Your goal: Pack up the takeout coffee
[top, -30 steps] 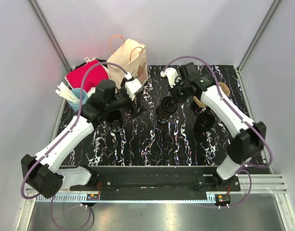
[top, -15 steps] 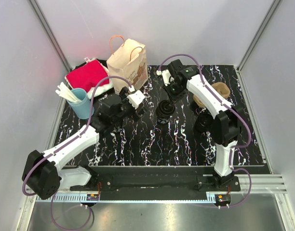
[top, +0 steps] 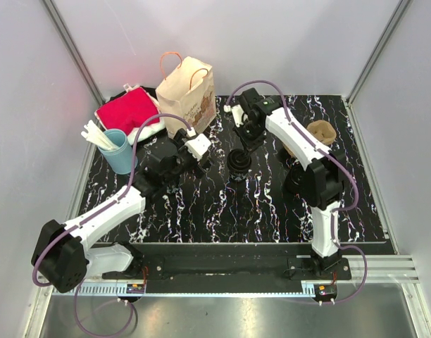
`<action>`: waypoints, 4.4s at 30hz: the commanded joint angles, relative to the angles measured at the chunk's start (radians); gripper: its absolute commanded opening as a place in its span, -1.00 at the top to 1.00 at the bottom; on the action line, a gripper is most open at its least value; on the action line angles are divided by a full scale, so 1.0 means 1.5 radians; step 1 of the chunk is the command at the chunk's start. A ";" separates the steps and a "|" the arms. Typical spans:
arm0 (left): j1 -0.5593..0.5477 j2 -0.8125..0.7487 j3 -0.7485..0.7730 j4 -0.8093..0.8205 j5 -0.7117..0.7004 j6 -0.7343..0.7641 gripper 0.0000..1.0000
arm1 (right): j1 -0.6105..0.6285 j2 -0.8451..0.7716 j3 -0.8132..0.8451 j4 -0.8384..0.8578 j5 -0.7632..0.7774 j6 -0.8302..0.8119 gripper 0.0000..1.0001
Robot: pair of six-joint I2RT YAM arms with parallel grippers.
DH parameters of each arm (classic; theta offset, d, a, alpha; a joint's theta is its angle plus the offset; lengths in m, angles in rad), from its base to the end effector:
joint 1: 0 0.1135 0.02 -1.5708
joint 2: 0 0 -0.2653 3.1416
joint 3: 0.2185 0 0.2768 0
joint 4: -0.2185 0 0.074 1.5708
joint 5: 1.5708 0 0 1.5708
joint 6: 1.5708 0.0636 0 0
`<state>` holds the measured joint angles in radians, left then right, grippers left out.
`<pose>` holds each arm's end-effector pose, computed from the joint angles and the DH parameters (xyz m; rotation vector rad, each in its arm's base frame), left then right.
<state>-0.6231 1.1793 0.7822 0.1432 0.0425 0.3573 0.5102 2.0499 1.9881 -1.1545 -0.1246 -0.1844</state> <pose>0.2618 -0.1914 0.2750 0.8882 1.6004 -0.2262 0.4004 0.2331 0.2635 -0.9828 2.6232 0.2538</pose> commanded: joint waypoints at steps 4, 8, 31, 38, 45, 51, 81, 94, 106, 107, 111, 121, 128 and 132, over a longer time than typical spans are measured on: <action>-0.002 -0.017 -0.007 0.050 -0.009 -0.014 -0.98 | 0.019 0.029 0.032 -0.018 0.002 0.005 1.00; -0.002 -0.018 -0.008 0.050 -0.005 -0.016 -0.98 | 0.023 0.027 0.031 -0.019 0.011 0.001 1.00; -0.002 -0.014 -0.016 0.058 -0.005 -0.020 -0.98 | 0.029 -0.005 0.050 -0.026 0.065 -0.010 1.00; -0.003 -0.017 -0.019 0.061 -0.005 -0.019 -0.98 | 0.029 0.011 0.049 -0.027 0.076 -0.010 1.00; -0.003 -0.017 -0.020 0.061 -0.004 -0.019 -0.98 | 0.029 0.026 0.049 -0.026 0.074 -0.010 1.00; -0.003 -0.017 -0.020 0.062 -0.003 -0.019 -0.98 | 0.029 0.038 0.051 -0.029 0.067 -0.010 1.00; -0.002 -0.011 -0.020 0.062 0.000 -0.021 -0.98 | 0.029 0.056 0.078 -0.030 0.066 -0.009 0.91; -0.002 -0.011 -0.020 0.062 0.001 -0.021 -0.98 | 0.037 0.059 0.069 -0.033 0.071 -0.013 0.88; -0.003 -0.011 -0.021 0.062 0.003 -0.021 -0.98 | 0.042 0.052 0.052 -0.030 0.079 -0.017 0.87; -0.003 -0.011 -0.021 0.062 0.003 -0.021 -0.98 | 0.042 0.050 0.052 -0.030 0.079 -0.017 0.88; -0.003 -0.011 -0.021 0.062 0.003 -0.021 -0.98 | 0.042 0.045 0.046 -0.028 0.097 -0.019 0.87; -0.003 -0.012 -0.021 0.061 0.003 -0.021 -0.98 | 0.042 0.050 0.040 -0.024 0.103 -0.021 0.88; -0.003 -0.011 -0.022 0.062 0.003 -0.021 -0.98 | 0.042 0.040 0.051 -0.028 0.099 -0.020 0.88; -0.003 -0.010 -0.022 0.063 0.002 -0.021 -0.98 | 0.043 0.025 0.046 -0.029 0.098 -0.022 0.89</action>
<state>-0.6231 1.1790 0.7586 0.1600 0.0441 0.3351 0.5640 2.1284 2.0415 -1.1946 0.0101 -0.2054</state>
